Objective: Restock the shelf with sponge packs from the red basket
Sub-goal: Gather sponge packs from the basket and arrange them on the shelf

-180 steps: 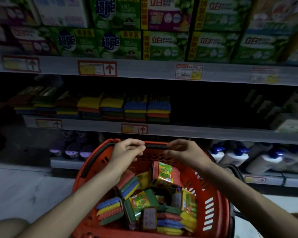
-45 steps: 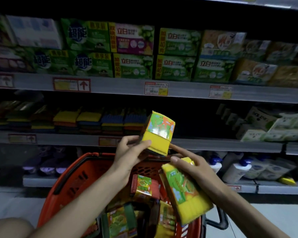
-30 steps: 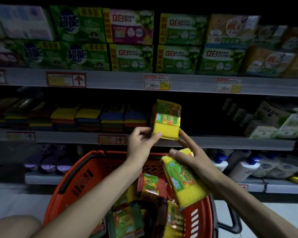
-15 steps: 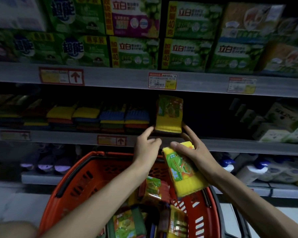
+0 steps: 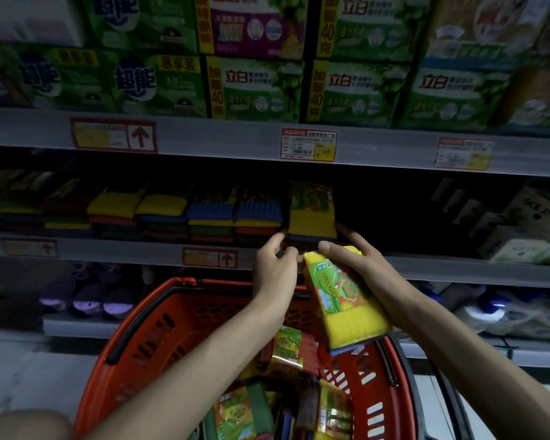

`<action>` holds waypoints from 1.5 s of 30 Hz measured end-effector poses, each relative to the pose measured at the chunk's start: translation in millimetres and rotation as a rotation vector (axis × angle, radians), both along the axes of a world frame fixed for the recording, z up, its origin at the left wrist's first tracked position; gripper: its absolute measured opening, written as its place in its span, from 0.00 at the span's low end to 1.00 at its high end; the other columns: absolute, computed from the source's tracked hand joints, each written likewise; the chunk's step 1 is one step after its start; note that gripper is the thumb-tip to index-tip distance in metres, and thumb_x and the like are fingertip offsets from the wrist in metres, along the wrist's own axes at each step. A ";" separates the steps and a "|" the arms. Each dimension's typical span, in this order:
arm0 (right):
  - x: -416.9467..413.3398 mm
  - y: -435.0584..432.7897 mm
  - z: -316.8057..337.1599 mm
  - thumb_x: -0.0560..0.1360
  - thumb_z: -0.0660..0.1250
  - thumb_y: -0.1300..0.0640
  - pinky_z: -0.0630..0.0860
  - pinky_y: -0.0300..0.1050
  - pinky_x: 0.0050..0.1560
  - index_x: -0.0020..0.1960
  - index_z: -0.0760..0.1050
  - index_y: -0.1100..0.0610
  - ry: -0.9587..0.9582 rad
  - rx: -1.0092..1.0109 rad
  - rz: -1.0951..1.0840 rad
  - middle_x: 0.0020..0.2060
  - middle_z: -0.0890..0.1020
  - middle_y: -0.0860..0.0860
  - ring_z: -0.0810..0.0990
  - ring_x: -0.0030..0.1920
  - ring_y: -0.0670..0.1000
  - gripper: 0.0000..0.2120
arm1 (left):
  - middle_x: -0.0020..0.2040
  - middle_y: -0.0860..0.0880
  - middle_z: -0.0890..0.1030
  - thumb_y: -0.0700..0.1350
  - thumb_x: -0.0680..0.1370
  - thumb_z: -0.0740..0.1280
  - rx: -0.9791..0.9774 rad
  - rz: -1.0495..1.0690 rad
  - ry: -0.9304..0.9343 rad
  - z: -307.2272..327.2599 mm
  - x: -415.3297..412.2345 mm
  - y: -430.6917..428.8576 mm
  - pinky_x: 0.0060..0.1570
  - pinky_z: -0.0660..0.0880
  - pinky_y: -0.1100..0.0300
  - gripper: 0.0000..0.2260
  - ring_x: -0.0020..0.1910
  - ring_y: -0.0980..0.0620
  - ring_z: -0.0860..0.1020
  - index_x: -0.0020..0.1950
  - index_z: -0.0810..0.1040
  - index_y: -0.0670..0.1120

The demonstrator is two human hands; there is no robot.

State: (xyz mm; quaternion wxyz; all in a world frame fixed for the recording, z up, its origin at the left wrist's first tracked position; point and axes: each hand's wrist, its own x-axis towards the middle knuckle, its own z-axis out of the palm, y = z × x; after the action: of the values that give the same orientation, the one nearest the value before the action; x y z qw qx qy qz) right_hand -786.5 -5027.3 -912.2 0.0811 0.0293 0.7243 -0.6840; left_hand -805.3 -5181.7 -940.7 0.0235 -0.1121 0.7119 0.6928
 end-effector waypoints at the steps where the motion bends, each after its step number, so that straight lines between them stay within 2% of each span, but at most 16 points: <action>1: -1.0 1.3 0.3 0.65 0.76 0.42 0.82 0.48 0.41 0.67 0.72 0.40 -0.004 0.003 -0.008 0.46 0.88 0.54 0.88 0.42 0.54 0.32 | 0.64 0.47 0.80 0.44 0.84 0.61 0.001 0.002 -0.004 2.1 -0.5 0.4 0.66 0.76 0.44 0.22 0.63 0.48 0.79 0.78 0.68 0.50; 4: -3.7 3.4 -0.5 0.65 0.76 0.41 0.82 0.45 0.38 0.64 0.73 0.42 -0.029 0.024 -0.015 0.43 0.88 0.54 0.88 0.40 0.54 0.29 | 0.54 0.53 0.81 0.43 0.84 0.61 0.013 0.010 -0.017 6.2 -2.5 1.2 0.65 0.76 0.44 0.22 0.59 0.49 0.81 0.79 0.67 0.49; 7: -4.2 2.5 0.1 0.65 0.76 0.41 0.82 0.44 0.38 0.66 0.72 0.45 -0.038 0.052 -0.007 0.43 0.88 0.54 0.88 0.40 0.54 0.32 | 0.52 0.49 0.83 0.42 0.84 0.61 0.025 0.010 -0.030 6.0 -2.8 0.2 0.63 0.77 0.44 0.22 0.55 0.49 0.83 0.78 0.68 0.50; 11: -4.1 2.5 0.7 0.67 0.76 0.42 0.82 0.45 0.38 0.66 0.73 0.45 -0.048 0.075 -0.003 0.43 0.88 0.53 0.88 0.41 0.54 0.29 | 0.48 0.49 0.82 0.41 0.83 0.61 0.014 0.027 -0.031 9.4 -2.2 -2.9 0.62 0.78 0.44 0.18 0.54 0.47 0.83 0.74 0.72 0.49; 14: -3.0 3.8 0.5 0.70 0.75 0.44 0.83 0.44 0.38 0.56 0.72 0.36 -0.066 0.094 -0.006 0.40 0.88 0.50 0.88 0.39 0.51 0.17 | 0.47 0.49 0.82 0.40 0.83 0.61 0.022 0.036 -0.022 12.0 -3.0 -4.4 0.64 0.77 0.43 0.18 0.54 0.47 0.83 0.73 0.72 0.48; 16: -2.3 4.2 1.6 0.71 0.74 0.44 0.85 0.45 0.40 0.51 0.71 0.36 -0.074 0.099 -0.014 0.40 0.88 0.50 0.88 0.39 0.51 0.14 | 0.47 0.49 0.82 0.39 0.83 0.60 0.032 0.040 -0.022 12.5 -4.1 -4.8 0.64 0.76 0.43 0.18 0.54 0.47 0.83 0.73 0.72 0.47; 18: -1.9 4.7 2.3 0.69 0.75 0.43 0.85 0.47 0.41 0.54 0.72 0.38 -0.080 0.104 -0.010 0.42 0.88 0.52 0.88 0.41 0.53 0.17 | 0.47 0.50 0.81 0.38 0.83 0.59 0.035 0.041 -0.019 12.3 -4.2 -5.0 0.64 0.77 0.44 0.18 0.54 0.48 0.83 0.73 0.73 0.47; 22: -1.7 3.5 3.3 0.67 0.75 0.42 0.82 0.43 0.38 0.67 0.70 0.42 -0.075 0.083 -0.018 0.43 0.88 0.54 0.88 0.41 0.53 0.30 | 0.46 0.53 0.80 0.38 0.83 0.59 0.043 0.037 -0.014 11.8 -4.4 -6.9 0.60 0.77 0.47 0.17 0.55 0.49 0.83 0.71 0.74 0.48; 26: -0.7 -1.0 2.9 0.71 0.75 0.44 0.82 0.43 0.38 0.68 0.67 0.39 -0.086 0.086 0.000 0.46 0.88 0.54 0.88 0.41 0.52 0.29 | 0.47 0.53 0.80 0.38 0.84 0.59 0.066 0.046 -0.021 13.6 -4.5 -9.9 0.58 0.78 0.49 0.16 0.56 0.49 0.83 0.70 0.73 0.48; 29: -0.1 -0.4 3.4 0.73 0.75 0.46 0.82 0.42 0.38 0.72 0.67 0.41 -0.088 0.087 -0.012 0.48 0.87 0.55 0.88 0.43 0.53 0.31 | 0.47 0.54 0.79 0.38 0.84 0.59 0.071 0.045 -0.019 17.1 -2.4 -10.4 0.58 0.78 0.49 0.16 0.56 0.49 0.83 0.71 0.72 0.48; 32: 0.7 1.7 4.5 0.73 0.75 0.46 0.81 0.41 0.38 0.74 0.67 0.45 -0.086 0.094 -0.014 0.47 0.88 0.55 0.88 0.43 0.53 0.32 | 0.47 0.55 0.79 0.37 0.84 0.59 0.042 0.038 -0.019 21.0 1.2 -11.1 0.58 0.79 0.49 0.16 0.54 0.51 0.83 0.71 0.73 0.47; 34: 2.9 3.5 5.6 0.70 0.75 0.44 0.81 0.41 0.38 0.72 0.67 0.45 -0.088 0.099 -0.026 0.47 0.87 0.55 0.88 0.41 0.51 0.33 | 0.48 0.54 0.80 0.38 0.84 0.60 0.031 0.037 -0.028 23.2 5.4 -13.6 0.56 0.79 0.50 0.14 0.53 0.52 0.83 0.68 0.75 0.48; 37: 9.8 6.9 8.6 0.67 0.75 0.41 0.80 0.40 0.36 0.72 0.68 0.48 -0.057 0.100 -0.066 0.47 0.87 0.55 0.88 0.39 0.49 0.36 | 0.53 0.50 0.84 0.40 0.84 0.62 -0.014 -0.023 -0.024 26.9 15.7 -18.3 0.54 0.79 0.54 0.10 0.53 0.54 0.83 0.60 0.81 0.49; 40: 20.7 11.1 12.1 0.67 0.74 0.40 0.79 0.37 0.34 0.73 0.69 0.48 -0.016 0.091 -0.112 0.48 0.86 0.54 0.88 0.39 0.48 0.37 | 0.55 0.51 0.85 0.47 0.84 0.64 -0.020 -0.150 -0.028 30.6 30.2 -23.5 0.53 0.79 0.56 0.09 0.54 0.55 0.83 0.59 0.83 0.53; 42: 28.5 12.5 14.1 0.67 0.72 0.37 0.80 0.37 0.36 0.70 0.72 0.48 0.007 0.105 -0.132 0.50 0.86 0.52 0.88 0.41 0.47 0.34 | 0.56 0.53 0.85 0.55 0.82 0.66 -0.010 -0.238 -0.043 31.4 39.9 -26.5 0.57 0.79 0.54 0.10 0.58 0.54 0.82 0.60 0.83 0.56; 45: 38.5 13.1 15.8 0.69 0.70 0.34 0.81 0.40 0.40 0.66 0.76 0.46 0.030 0.110 -0.139 0.50 0.87 0.51 0.88 0.43 0.48 0.30 | 0.58 0.55 0.85 0.65 0.76 0.69 0.007 -0.391 -0.059 31.3 52.1 -27.1 0.66 0.75 0.47 0.18 0.61 0.52 0.81 0.61 0.83 0.59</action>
State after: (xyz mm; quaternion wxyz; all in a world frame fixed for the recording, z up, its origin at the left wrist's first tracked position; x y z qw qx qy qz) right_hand -748.1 -5014.1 -896.3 0.0205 0.0736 0.7583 -0.6474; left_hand -753.2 -5208.7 -909.3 0.1788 0.0083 0.7166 0.6741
